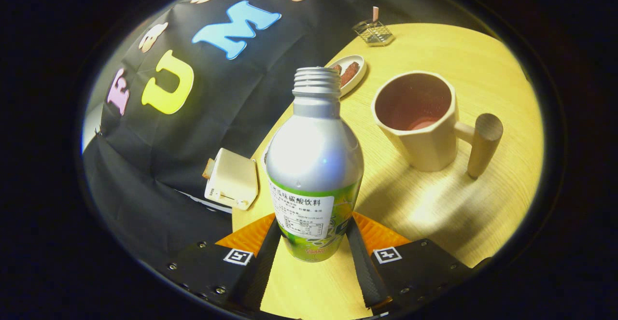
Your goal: Take the bottle from table, then pour the juice into the cup, finally place the bottle on the coaster
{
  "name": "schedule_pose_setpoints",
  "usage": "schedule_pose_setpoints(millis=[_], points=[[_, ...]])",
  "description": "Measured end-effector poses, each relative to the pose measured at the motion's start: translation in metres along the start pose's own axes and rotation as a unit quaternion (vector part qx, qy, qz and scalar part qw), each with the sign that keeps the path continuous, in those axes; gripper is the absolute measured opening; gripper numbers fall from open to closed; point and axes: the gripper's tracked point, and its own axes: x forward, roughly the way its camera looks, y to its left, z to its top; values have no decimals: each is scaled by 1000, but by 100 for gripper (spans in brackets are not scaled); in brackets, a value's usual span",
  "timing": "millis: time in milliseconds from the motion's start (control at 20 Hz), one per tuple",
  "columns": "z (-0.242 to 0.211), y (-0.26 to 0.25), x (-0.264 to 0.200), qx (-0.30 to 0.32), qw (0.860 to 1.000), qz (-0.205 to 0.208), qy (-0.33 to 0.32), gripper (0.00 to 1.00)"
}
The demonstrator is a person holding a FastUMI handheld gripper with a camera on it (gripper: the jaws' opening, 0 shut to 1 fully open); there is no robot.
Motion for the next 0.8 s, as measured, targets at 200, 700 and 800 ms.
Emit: schedule_pose_setpoints(millis=[200, 700, 800], points=[[2, 6, 11, -50, 998, -20, -22, 76], [19, 15, 25, -178, 978, -72, -86, 76], [26, 16, 31, -200, 972, -80, -98, 76]])
